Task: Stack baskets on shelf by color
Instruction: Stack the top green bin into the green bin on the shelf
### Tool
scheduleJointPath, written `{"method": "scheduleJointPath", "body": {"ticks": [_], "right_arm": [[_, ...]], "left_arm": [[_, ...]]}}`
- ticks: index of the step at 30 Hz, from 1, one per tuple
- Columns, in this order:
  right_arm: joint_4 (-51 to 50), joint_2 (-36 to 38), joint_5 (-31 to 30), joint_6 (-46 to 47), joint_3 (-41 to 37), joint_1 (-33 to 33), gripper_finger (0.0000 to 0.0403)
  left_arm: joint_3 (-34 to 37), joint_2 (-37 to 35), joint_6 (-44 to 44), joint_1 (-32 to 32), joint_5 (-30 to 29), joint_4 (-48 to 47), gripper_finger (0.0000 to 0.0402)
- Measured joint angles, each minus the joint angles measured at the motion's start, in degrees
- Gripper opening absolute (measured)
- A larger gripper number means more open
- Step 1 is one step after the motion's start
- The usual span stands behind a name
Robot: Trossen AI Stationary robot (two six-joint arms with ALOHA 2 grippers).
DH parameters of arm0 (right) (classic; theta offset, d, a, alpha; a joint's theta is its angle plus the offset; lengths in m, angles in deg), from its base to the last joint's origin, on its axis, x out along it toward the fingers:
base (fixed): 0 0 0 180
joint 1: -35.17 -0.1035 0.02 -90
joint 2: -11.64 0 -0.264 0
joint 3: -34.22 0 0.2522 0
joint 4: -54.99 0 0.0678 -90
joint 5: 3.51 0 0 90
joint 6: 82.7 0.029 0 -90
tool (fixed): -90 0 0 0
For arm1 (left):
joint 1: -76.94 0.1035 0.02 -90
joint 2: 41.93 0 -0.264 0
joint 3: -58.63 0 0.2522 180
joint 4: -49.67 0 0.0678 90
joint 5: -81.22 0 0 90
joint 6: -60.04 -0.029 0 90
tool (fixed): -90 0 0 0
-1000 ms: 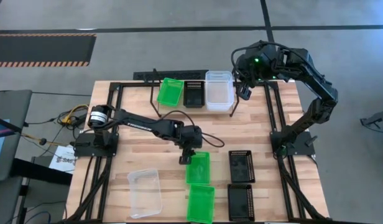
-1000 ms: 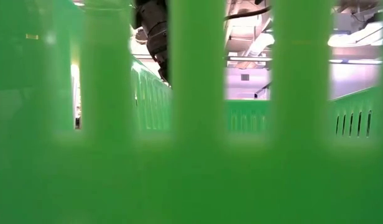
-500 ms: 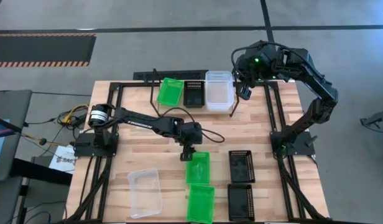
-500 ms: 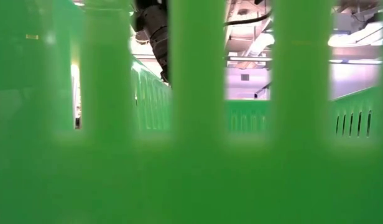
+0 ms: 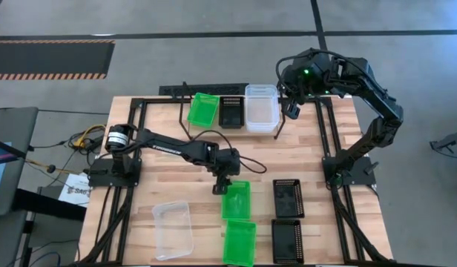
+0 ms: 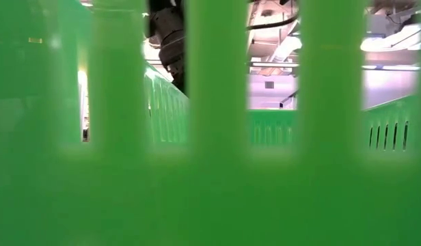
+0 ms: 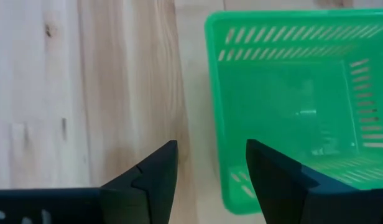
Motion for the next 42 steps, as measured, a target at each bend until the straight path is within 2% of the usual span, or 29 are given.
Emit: {"method": "scheduleJointPath", "body": {"ticks": [7,12,15,18,20,23,26,31,36,39,42], "right_arm": [[0.2,0.0,0.0,0.0,0.0,0.0,0.0003],[1.9,0.0,0.0,-0.6,0.0,0.0,0.0003],[2.8,0.0,0.0,-1.1,0.0,0.0,0.0003],[3.3,0.0,0.0,-1.3,0.0,0.1,0.0003],[3.3,0.0,-0.1,-1.3,0.0,0.3,0.0003],[3.5,0.0,-0.2,-1.4,0.0,0.5,0.0003],[3.5,0.0,-0.2,-1.4,0.0,0.5,0.0003],[3.5,0.0,-0.2,-1.4,0.0,0.5,0.0003],[3.5,0.0,-0.2,-1.4,0.0,0.5,0.0003],[3.5,0.0,-0.2,-1.4,0.0,0.5,0.0003],[3.6,0.0,-0.3,-1.5,0.0,0.5,0.0003]], "left_arm": [[2.8,0.0,1.7,0.0,0.1,3.6,0.0177],[3.1,0.0,1.0,0.0,-3.6,5.2,0.0165],[3.1,0.0,1.1,0.0,-3.6,5.6,0.0118],[3.0,0.0,0.9,0.0,-3.0,5.5,0.0035],[2.0,0.0,1.5,0.5,0.0,4.8,0.0013],[-0.7,-0.2,0.9,1.1,4.2,4.0,0.0004],[-5.5,-0.2,-1.5,1.8,3.7,-3.9,0.0002],[-17.6,-1.7,-7.4,4.1,-3.2,-20.0,0.0001],[-29.1,-5.0,-12.7,7.9,-11.0,-30.2,0.0],[-33.5,-7.6,-14.7,12.1,-14.1,-35.3,0.0],[-35.0,-10.6,-15.1,18.1,-14.1,-37.8,0.0]]}}
